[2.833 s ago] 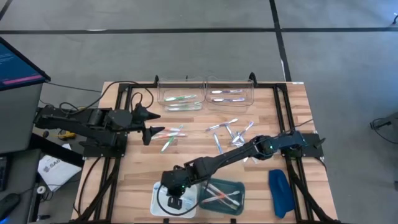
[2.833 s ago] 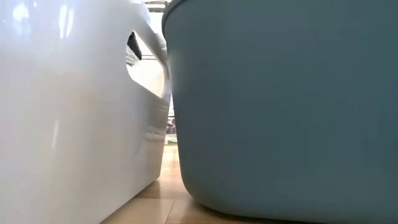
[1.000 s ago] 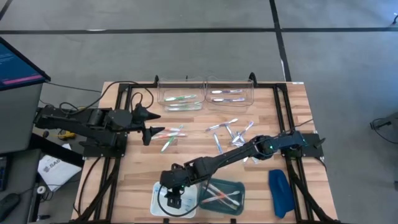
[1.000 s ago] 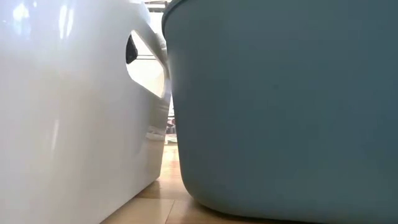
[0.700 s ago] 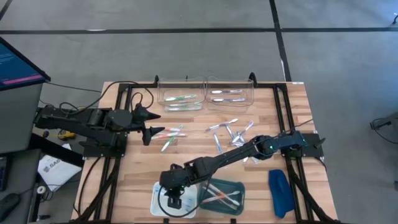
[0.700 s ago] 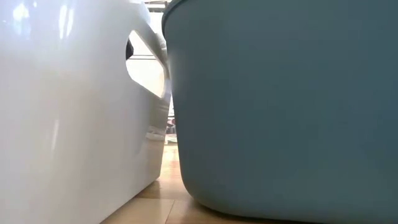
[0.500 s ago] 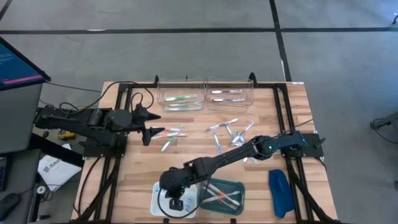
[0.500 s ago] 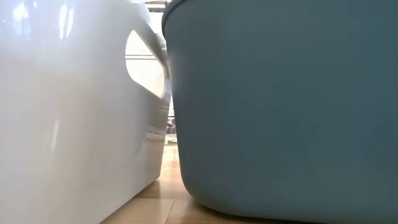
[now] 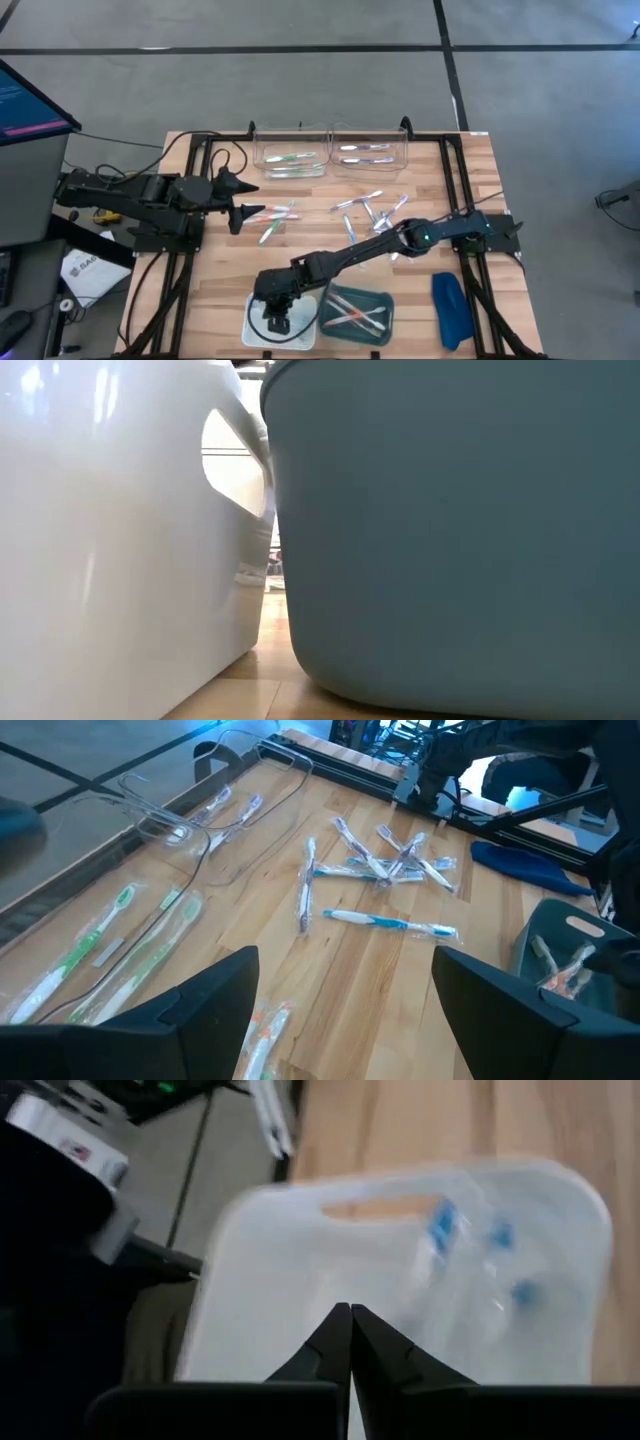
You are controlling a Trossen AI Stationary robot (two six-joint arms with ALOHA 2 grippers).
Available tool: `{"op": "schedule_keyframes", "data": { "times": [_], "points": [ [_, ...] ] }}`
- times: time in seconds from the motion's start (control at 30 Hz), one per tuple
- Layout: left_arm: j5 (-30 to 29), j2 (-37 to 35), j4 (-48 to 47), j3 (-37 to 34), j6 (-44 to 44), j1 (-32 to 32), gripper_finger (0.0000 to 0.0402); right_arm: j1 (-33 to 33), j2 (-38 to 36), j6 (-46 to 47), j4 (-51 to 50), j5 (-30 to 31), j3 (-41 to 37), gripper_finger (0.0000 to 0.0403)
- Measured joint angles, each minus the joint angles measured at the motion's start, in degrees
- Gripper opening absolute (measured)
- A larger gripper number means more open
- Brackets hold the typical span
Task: Pick & Place Toothbrushes
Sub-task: Put the blue toothbrush into the white bin, then put the orange toothbrush into the green bin
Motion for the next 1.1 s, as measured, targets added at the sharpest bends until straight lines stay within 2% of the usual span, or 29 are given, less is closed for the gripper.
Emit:
{"op": "schedule_keyframes", "data": {
  "times": [0.33, 0.67, 1.1],
  "points": [
    [0.0, 0.0, 0.0, 0.0, 0.0, 0.0, 0.0292, -0.8, 0.8, 1.7, -4.1, 6.2, 0.0, 0.0],
    [0.0, 0.0, 0.2, 0.0, 0.0, 0.0, 0.0292, -0.7, 0.8, 1.4, -4.1, 6.7, 0.0, 0.0],
    [0.0, 0.0, 0.2, 0.0, 0.0, 0.0, 0.0292, 0.0, -1.5, -3.5, -4.8, 6.7, 0.0, 0.0]
  ]
}}
